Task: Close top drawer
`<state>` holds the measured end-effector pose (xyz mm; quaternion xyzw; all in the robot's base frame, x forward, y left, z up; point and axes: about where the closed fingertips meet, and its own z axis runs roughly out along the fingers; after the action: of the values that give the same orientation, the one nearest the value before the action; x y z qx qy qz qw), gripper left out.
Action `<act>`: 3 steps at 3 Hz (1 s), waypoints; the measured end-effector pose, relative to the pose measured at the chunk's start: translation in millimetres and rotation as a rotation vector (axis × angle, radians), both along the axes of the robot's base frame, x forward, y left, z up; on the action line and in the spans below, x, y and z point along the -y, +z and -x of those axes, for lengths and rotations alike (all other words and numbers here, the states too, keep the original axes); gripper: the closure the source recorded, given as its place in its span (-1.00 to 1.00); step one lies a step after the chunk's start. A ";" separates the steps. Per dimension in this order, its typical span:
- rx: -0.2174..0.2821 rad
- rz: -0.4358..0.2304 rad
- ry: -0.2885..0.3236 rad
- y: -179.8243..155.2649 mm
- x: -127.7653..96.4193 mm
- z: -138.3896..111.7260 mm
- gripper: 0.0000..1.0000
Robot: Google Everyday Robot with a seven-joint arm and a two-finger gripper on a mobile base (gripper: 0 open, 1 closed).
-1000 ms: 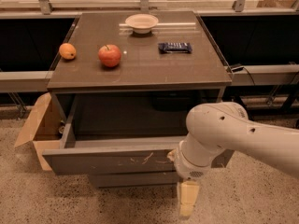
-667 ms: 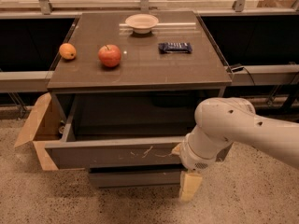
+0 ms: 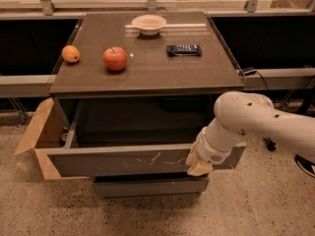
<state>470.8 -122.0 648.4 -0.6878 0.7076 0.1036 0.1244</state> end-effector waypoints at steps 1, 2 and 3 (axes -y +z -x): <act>0.018 -0.003 -0.024 -2.3 8.5 -16.3 0.20; 0.032 -0.002 -0.045 -5.3 15.7 -29.7 -0.26; 0.049 -0.008 -0.070 -8.6 25.4 -50.9 -0.73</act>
Offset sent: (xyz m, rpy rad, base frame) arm 0.0797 -0.0386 -0.0122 0.0012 -0.0804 -0.1116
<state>521.7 -147.4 639.8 -0.6643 0.7278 0.0849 0.1480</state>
